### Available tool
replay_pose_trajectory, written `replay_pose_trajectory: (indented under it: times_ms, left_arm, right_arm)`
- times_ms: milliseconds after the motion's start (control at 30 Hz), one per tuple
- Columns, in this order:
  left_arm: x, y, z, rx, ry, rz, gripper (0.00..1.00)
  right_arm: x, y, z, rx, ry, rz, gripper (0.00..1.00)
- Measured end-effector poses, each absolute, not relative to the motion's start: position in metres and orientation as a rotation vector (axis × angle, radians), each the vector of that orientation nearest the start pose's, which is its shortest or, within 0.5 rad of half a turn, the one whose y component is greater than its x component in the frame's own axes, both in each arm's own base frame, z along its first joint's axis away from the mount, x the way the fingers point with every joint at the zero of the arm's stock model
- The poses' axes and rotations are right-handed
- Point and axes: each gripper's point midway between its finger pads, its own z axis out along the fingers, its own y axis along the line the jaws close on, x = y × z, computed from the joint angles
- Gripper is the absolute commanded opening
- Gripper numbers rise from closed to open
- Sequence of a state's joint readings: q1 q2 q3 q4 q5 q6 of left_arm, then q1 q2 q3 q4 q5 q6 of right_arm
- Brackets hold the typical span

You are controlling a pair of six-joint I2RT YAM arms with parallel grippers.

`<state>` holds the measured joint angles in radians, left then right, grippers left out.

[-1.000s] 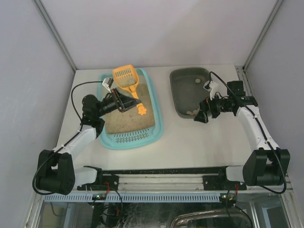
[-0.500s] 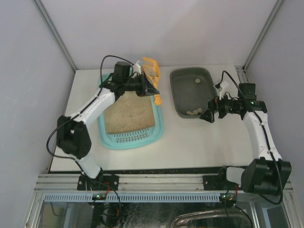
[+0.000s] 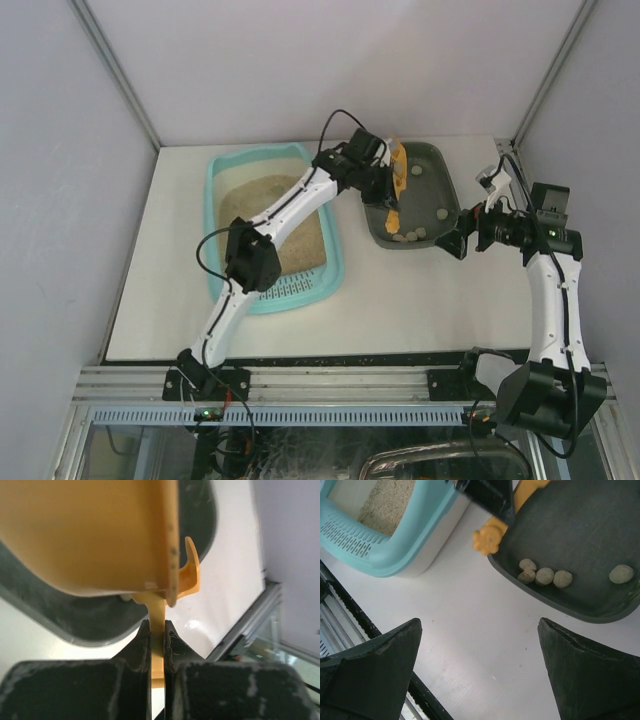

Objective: Clean the litter box

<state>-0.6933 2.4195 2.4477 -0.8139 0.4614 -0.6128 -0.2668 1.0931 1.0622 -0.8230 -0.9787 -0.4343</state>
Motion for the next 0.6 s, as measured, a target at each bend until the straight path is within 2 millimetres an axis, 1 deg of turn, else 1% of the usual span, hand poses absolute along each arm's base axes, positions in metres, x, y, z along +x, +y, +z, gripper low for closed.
replay_pose_trajectory:
  times_ms: [33, 100, 167, 267, 333, 400, 500, 600]
  left_arm:
    - [0.391, -0.458, 0.167, 0.371, 2.554, -1.059, 0.00]
    - [0.378, -0.453, 0.150, 0.420, 2.602, -0.919, 0.00]
    - [0.371, -0.446, 0.135, 0.489, 2.613, -0.750, 0.00]
    - [0.363, -0.430, 0.116, 0.613, 2.604, -0.487, 0.00]
    - [0.361, -0.421, 0.111, 0.690, 2.580, -0.347, 0.00]
    - [0.359, -0.415, 0.109, 0.749, 2.554, -0.252, 0.00]
    - [0.357, -0.413, 0.108, 0.801, 2.531, -0.193, 0.00]
    - [0.360, -0.410, 0.109, 0.814, 2.521, -0.172, 0.00]
  right_arm:
    - [0.267, 0.068, 0.235, -0.580, 2.009, 0.762, 1.00]
    - [0.268, 0.068, 0.234, -0.580, 2.009, 0.762, 1.00]
    - [0.268, 0.068, 0.234, -0.579, 2.010, 0.763, 1.00]
    - [0.270, 0.067, 0.234, -0.581, 2.009, 0.762, 1.00]
    - [0.270, 0.069, 0.234, -0.585, 2.008, 0.764, 1.00]
    - [0.270, 0.069, 0.234, -0.587, 2.007, 0.765, 1.00]
    - [0.270, 0.070, 0.234, -0.593, 2.004, 0.765, 1.00]
    - [0.270, 0.070, 0.234, -0.593, 2.005, 0.763, 1.00]
